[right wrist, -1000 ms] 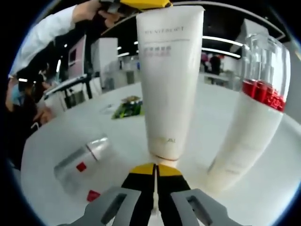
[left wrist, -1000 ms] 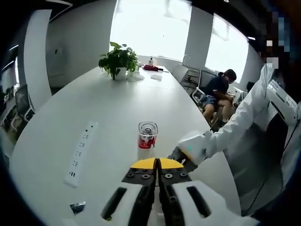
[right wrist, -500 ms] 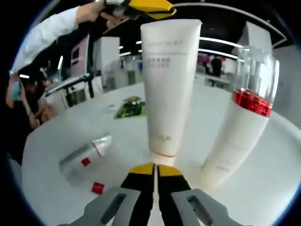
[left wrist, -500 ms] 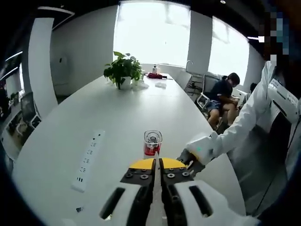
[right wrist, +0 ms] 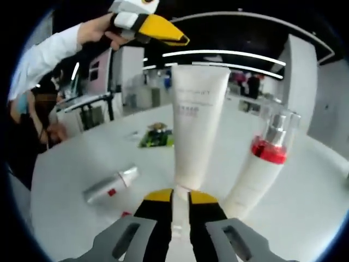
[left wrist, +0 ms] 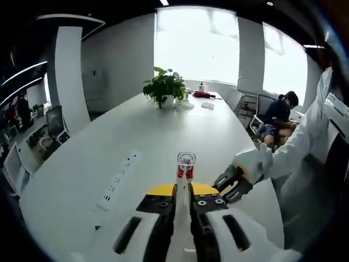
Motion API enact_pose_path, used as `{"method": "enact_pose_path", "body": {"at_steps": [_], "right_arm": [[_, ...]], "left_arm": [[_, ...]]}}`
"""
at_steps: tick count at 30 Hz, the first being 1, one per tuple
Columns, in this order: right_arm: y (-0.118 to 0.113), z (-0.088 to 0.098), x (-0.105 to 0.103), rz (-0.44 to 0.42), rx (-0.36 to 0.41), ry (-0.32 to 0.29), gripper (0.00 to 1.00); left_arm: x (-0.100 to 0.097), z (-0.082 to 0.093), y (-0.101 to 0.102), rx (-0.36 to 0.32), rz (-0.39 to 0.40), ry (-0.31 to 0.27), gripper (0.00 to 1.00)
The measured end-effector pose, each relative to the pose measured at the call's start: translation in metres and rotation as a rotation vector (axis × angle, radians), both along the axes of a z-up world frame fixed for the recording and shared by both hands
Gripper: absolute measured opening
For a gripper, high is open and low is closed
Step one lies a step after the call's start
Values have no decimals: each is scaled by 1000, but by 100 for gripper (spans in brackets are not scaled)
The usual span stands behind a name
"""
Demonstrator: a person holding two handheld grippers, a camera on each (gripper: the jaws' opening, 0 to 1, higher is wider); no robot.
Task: Arrange the skincare products in the storage area until every visible bottle or jar stands upright without overlapping.
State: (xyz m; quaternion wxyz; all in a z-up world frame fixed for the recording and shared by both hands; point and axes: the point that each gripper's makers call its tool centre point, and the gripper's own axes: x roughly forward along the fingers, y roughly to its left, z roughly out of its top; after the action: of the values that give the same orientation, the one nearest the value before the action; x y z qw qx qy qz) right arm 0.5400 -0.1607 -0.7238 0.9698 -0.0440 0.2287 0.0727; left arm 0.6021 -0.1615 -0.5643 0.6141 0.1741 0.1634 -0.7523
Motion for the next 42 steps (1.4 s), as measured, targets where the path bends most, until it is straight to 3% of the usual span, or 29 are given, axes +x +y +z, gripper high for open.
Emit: {"method": "enact_pose_path", "body": {"at_steps": [4,7,10,15,20,25,27,34,39,42], "right_arm": [[4,10,-11,27,-30,-7,15],[4,12,-13,39,-38,-6,20],[8,18,-22,55,-54,-5,24],[11,28,-30,62,-67,-14,31],[11,39,-34,67,-96,-29,38],[14,45,-38,70,-97,-31,49],[16,48,-41,85,-102,-34,50],[22,55,-48,127,-123,-39,58],[25,65,-51,153,-163,-63,74],[28,66,-54,168,-166,-58,76]], "left_arm": [[-6,6,13,-28,44,38,13],[-13,11,22,-72,88,55,19],[-20,6,29,-71,100,75,27],[-26,2,40,-92,138,124,29],[-24,2,44,-110,204,72,52],[-30,3,51,-130,230,89,53],[-33,-1,54,-123,238,60,59],[-42,-7,68,-140,292,56,69],[-47,-13,84,-138,341,33,80],[-52,-16,92,-137,354,38,82]]}}
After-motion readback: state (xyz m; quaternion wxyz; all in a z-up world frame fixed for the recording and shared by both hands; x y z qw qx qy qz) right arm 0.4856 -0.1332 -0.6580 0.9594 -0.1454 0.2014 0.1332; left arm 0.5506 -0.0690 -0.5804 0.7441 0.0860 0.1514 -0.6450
